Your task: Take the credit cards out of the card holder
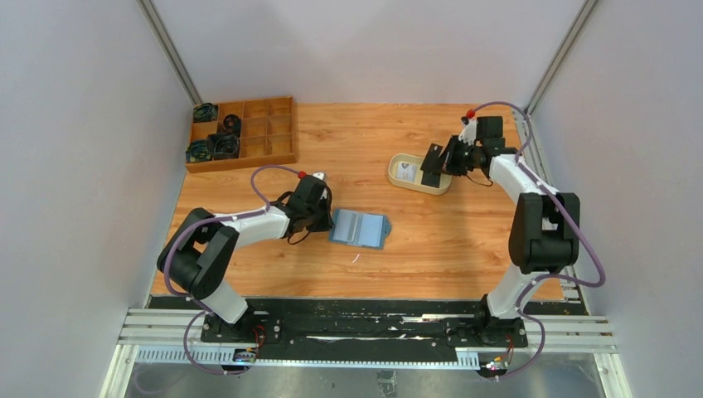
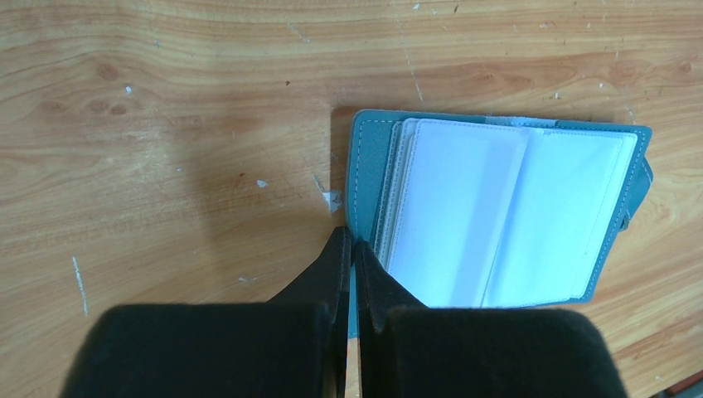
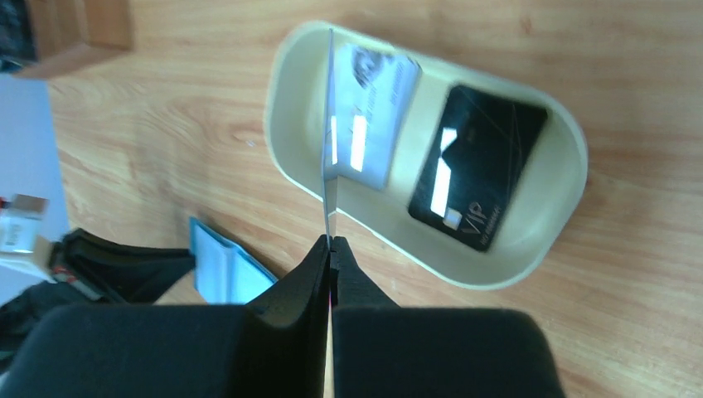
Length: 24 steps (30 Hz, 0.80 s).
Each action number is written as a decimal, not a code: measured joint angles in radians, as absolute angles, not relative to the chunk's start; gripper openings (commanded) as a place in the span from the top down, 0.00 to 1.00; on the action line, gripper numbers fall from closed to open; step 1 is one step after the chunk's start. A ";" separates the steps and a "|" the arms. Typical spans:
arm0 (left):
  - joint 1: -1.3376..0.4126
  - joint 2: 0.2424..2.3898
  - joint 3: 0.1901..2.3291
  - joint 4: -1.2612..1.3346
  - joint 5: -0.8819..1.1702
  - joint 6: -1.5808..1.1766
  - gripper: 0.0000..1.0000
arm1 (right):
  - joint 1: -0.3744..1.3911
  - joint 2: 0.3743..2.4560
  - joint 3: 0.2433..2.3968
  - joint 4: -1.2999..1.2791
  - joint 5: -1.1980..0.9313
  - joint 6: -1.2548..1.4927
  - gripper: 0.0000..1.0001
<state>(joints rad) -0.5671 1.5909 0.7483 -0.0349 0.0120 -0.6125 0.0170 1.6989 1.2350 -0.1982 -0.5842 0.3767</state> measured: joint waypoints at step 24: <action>-0.567 1.539 0.746 -0.146 -0.013 -0.593 1.00 | -0.002 1.848 1.265 -0.400 -0.496 0.268 0.63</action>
<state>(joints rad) -0.5671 1.5394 0.7456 -0.1455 -0.0132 -0.5934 -0.0021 1.8484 1.2652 -0.4004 -0.4965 0.2680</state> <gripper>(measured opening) 0.011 0.267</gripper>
